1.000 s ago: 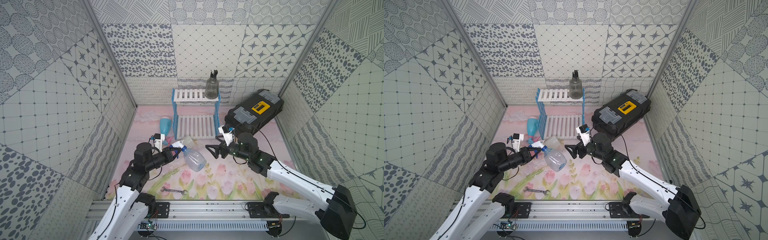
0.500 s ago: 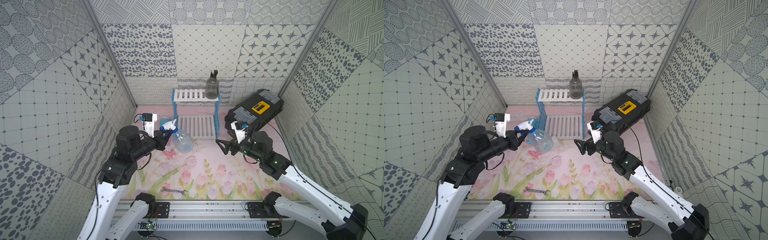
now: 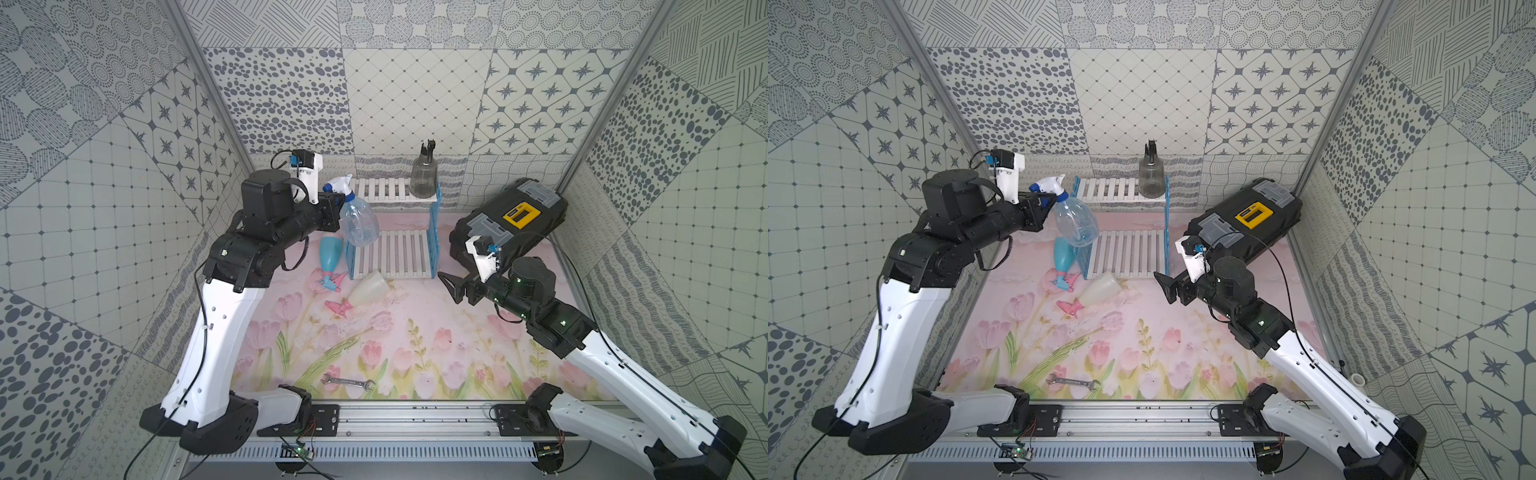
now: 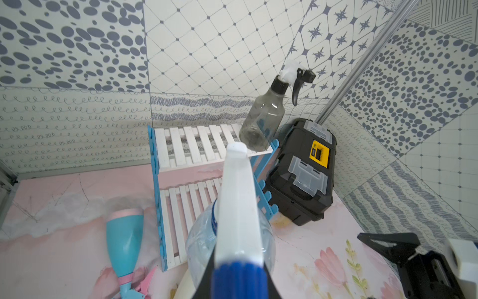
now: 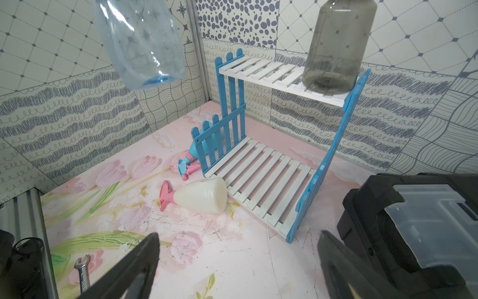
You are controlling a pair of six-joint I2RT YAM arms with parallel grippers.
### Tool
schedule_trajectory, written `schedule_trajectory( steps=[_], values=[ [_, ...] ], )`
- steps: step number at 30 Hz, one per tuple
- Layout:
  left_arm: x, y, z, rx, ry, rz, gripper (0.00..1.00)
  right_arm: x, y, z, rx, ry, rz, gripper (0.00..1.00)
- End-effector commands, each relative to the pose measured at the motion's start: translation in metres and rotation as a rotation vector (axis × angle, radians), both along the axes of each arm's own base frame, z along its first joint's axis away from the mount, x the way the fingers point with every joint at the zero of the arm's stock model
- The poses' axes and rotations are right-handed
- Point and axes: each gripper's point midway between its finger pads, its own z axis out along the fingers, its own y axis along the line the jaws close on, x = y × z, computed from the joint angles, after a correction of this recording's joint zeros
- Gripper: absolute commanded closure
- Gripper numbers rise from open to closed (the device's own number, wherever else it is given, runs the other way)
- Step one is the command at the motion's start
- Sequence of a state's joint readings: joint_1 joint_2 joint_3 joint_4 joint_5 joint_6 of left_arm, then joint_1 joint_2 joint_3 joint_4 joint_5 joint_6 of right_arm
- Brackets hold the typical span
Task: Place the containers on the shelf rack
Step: 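Place the container on the shelf.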
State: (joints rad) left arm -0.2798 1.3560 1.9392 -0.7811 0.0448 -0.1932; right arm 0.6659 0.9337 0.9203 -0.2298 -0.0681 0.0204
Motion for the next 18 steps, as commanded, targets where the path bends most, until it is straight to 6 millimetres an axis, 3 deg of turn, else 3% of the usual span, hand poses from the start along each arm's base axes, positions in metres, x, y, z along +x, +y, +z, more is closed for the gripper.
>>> schedule_trajectory(
  steps=[1, 9, 18],
  values=[
    [0.035, 0.006, 0.011, 0.107, -0.025, 0.082, 1.0, 0.004, -0.001, 0.012, 0.013, -0.031, -0.014, 0.03],
    [0.084, -0.005, 0.041, 0.121, -0.132, 0.1, 1.0, 0.009, -0.001, 0.001, 0.008, 0.003, -0.036, 0.03],
    [0.134, -0.019, 0.025, 0.138, -0.148, 0.095, 1.0, 0.011, 0.001, -0.003, 0.019, 0.027, -0.042, 0.03]
  ],
)
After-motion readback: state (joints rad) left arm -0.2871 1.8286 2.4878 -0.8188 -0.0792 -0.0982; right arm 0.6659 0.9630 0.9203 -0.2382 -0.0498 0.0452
